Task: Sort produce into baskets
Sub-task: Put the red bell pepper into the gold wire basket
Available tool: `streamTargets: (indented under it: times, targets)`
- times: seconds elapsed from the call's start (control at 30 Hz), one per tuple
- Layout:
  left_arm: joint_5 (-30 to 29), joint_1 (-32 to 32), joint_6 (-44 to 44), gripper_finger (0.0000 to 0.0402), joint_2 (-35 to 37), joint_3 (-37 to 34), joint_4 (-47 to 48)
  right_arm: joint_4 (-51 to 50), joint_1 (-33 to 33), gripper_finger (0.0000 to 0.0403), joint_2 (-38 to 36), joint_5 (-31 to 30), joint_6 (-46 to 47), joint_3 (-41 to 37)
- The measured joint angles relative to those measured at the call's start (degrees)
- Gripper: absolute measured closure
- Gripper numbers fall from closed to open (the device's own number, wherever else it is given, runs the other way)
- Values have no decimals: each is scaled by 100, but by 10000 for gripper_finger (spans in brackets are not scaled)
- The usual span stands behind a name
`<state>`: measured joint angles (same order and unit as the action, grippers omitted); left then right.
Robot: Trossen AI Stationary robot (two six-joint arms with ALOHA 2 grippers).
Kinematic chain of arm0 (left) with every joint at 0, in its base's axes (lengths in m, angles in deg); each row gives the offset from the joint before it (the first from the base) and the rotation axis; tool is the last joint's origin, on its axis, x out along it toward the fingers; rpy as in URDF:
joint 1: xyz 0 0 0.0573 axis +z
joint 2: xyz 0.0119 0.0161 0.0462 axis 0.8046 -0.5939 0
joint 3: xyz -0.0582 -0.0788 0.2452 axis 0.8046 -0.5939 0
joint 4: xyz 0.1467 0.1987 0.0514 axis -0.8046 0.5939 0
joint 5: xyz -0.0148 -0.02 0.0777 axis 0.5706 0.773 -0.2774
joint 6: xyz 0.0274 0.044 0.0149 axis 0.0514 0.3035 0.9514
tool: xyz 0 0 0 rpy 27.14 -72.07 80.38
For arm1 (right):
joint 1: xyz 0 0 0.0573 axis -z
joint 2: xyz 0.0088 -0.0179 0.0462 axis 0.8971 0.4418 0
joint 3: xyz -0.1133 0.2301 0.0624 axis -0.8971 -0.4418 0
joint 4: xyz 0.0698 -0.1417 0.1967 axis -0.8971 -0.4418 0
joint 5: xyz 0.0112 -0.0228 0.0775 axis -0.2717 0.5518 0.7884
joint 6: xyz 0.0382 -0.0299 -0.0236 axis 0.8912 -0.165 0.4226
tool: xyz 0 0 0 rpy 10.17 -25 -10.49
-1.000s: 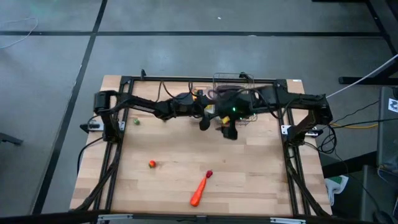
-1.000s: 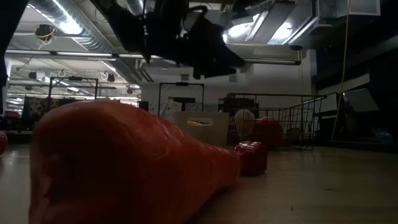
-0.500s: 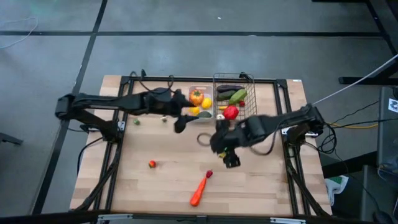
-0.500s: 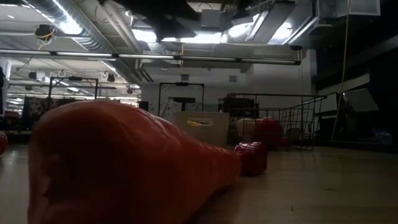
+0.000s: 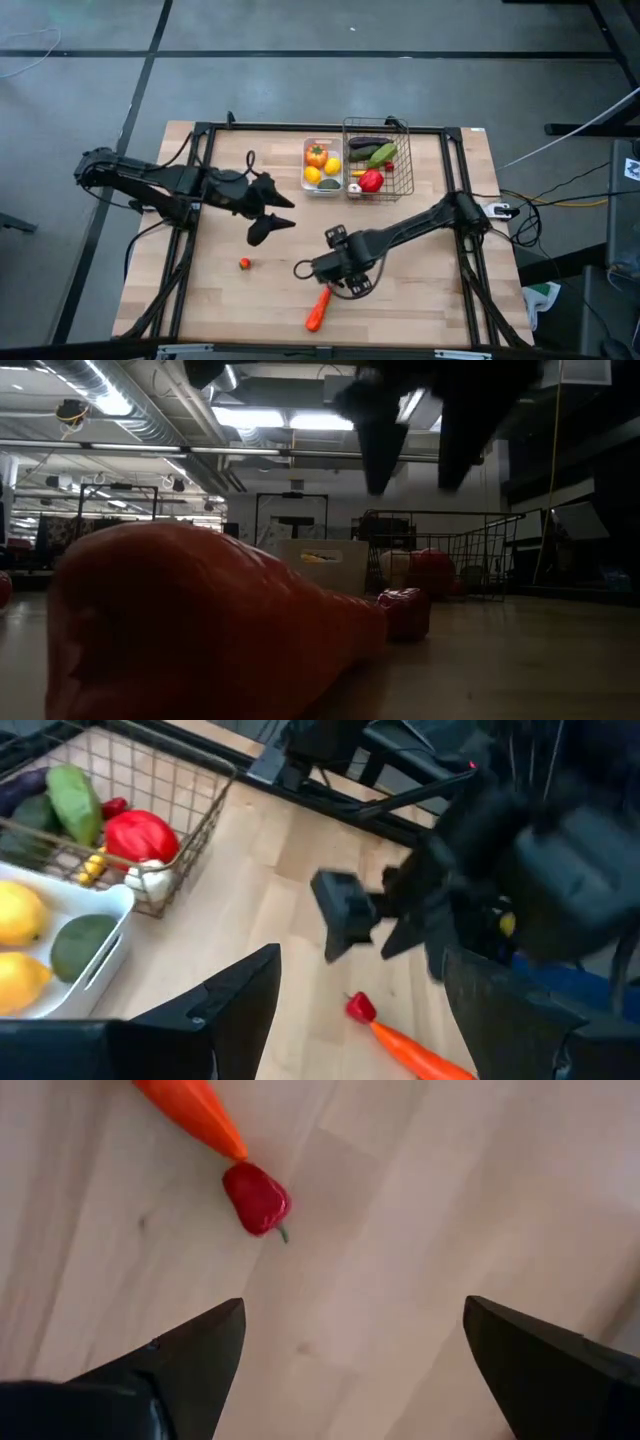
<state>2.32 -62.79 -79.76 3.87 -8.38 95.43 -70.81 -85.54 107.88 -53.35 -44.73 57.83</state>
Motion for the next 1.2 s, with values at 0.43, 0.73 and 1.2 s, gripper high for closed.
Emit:
streamTargets:
  times: [0.43,0.73,1.2]
  targets:
    - [-737,-415,-312,130,-109,-2,96,601,-2,31,903,572,-328,0]
    - [-875,-415,-301,130,-112,-2,97,879,0,61,1147,848,-451,7]
    - [-878,-415,-274,130,-116,-22,152,827,2,238,1207,940,-522,4]
